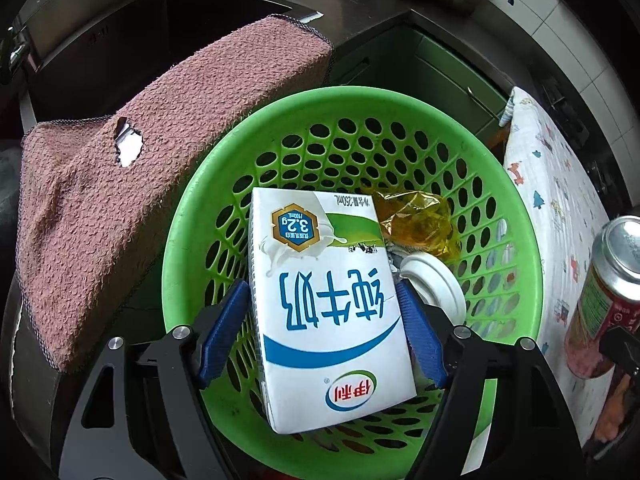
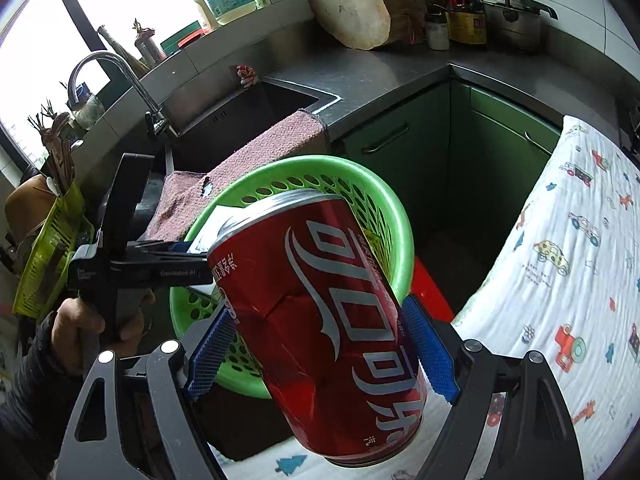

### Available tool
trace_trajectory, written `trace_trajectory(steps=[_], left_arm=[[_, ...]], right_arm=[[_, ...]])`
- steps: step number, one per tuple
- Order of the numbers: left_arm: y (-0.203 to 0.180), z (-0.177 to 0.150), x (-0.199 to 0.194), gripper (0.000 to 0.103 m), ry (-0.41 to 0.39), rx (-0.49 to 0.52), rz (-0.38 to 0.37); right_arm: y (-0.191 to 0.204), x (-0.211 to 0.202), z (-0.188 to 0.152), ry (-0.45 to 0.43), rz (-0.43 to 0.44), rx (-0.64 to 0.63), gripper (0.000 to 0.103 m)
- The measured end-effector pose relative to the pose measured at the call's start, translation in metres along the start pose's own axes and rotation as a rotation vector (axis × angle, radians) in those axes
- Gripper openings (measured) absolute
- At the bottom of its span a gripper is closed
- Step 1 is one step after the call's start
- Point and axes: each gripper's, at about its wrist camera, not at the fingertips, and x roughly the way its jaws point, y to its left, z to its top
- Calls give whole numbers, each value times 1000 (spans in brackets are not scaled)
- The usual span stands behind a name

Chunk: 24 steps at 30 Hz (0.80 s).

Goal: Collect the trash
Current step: 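Release the milk carton with the left tool while the right tool drops the cola can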

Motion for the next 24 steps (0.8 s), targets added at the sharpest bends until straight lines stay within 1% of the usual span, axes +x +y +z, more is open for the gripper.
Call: trace_trajectory(steps=[7,11,13,16,17,19,21,22,24], left_arm=[[7,-7,-6,75,-4,-13,-51],[9,-13,-15,75,-21,-12,-72],[11,-17,-22,79,-35,-16,-82],[14,-23,-30,80,-52,-22,-99],[16,-25,-33,80,-58,-26,-103],[18,-30,-40,81,-78,-27,-104],[21,-35,-46,84,-98,-24,-97],[23,-37,-48,85,-107,-24,-95],[26,-41,-54,86,-125,-24,-88]], right_arm=[[0,28,19,8,9,29,80],[2,46,28,17,3,38,80],[4,52,32,12,-8,39,80],[6,62,36,13,-6,39,80],[7,64,37,11,-12,39,80],[8,66,39,8,10,45,85],[10,64,39,-7,18,45,88],[13,63,39,-10,18,37,88],[16,58,38,-23,-3,23,88]])
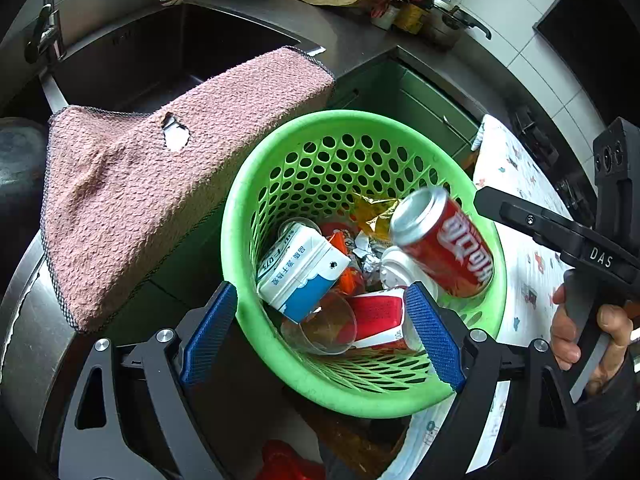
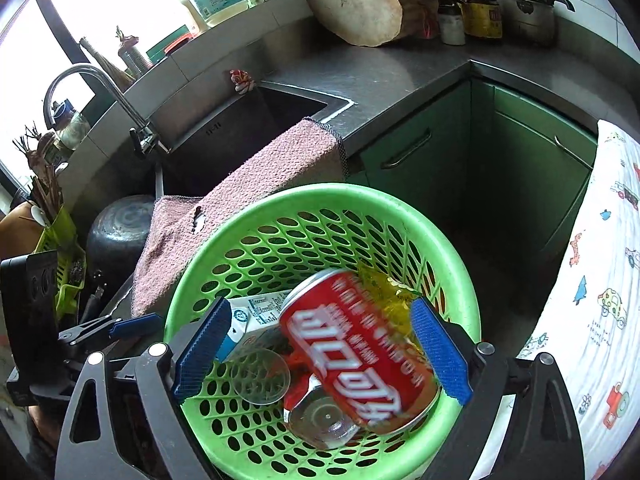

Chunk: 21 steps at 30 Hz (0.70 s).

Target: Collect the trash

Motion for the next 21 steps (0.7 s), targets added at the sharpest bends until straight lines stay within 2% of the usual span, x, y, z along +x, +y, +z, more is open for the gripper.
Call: trace_trajectory(steps=[8,21], left_arm=[[0,-16,-21,90,-68,15,20],[-55,-57,-56,96,-181,151,70]], right_arm=[[5,-31,-26,-20,-32,-43,89],[0,-113,-106,-114,-146,-39,92]])
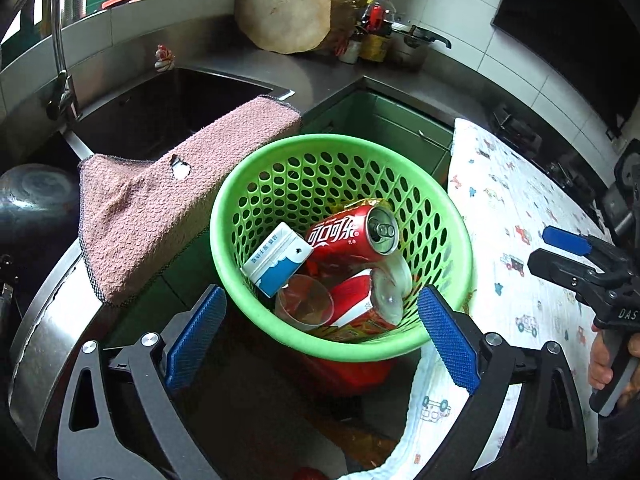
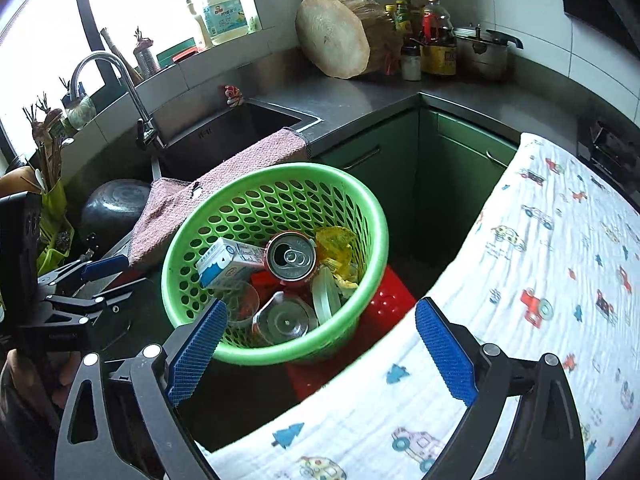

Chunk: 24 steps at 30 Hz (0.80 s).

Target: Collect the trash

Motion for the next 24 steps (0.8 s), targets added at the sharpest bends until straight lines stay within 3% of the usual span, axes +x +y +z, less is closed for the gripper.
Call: trace_trajectory(steps=[10,14,24], left_arm=[[-53,-28,-36,98,-110,94,36],[-70,-42,-46,98,-123,109,13],[-111,-85,-64,98,-146,152,-17]], right_arm=[[-12,-60,-66,-51,-136,53,92],[-15,-84,-91,-72,-207,71,93],[-27,-139,-157,-125,-267,186,93]])
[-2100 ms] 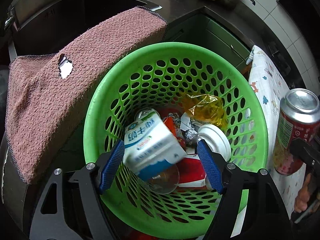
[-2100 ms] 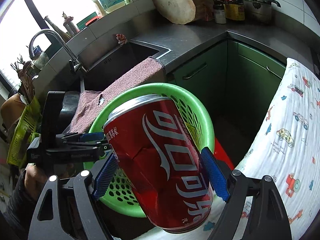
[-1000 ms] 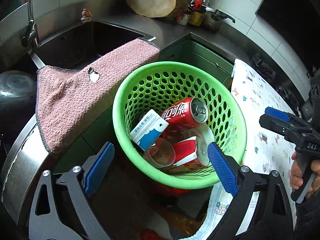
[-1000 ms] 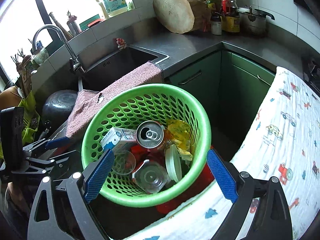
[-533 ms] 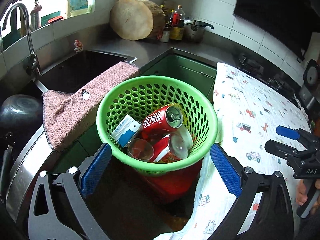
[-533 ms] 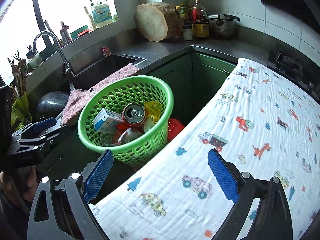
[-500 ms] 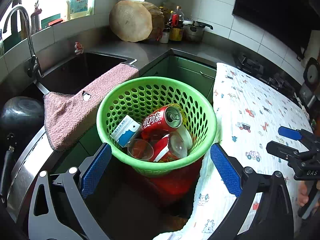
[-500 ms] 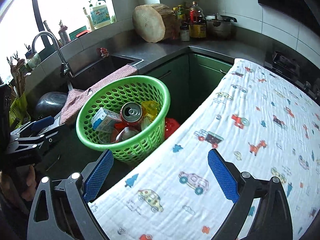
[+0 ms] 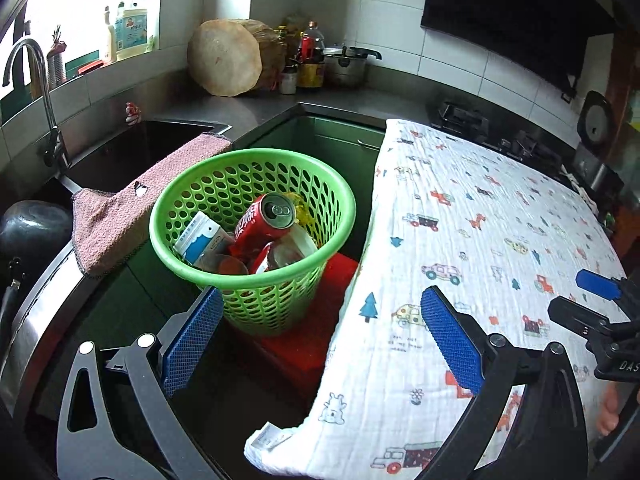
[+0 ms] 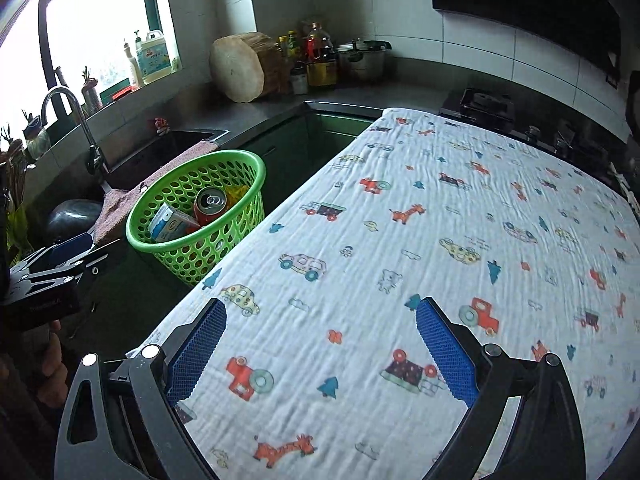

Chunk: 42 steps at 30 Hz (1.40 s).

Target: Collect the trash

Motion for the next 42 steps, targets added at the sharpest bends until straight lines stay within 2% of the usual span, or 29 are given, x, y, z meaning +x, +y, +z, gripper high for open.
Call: trace_trajectory(steps=[10,20,27,42], left_arm=[[-22,-24,-23,98,-62,44,-3],[-50,-32,-34,98,-57,96,-50],[-67,-39,-36,98,-49,150,-26],[-63,-39,-44,98,-57,153,-12]], right_arm=[[-23,-33,-36,-46,-56,65,93],[-38,-54,-59,-75,-87,97,93],[-45,-63,-64,-85,-96,111,93],[-39,-68,-60,-98,-94,90,93]])
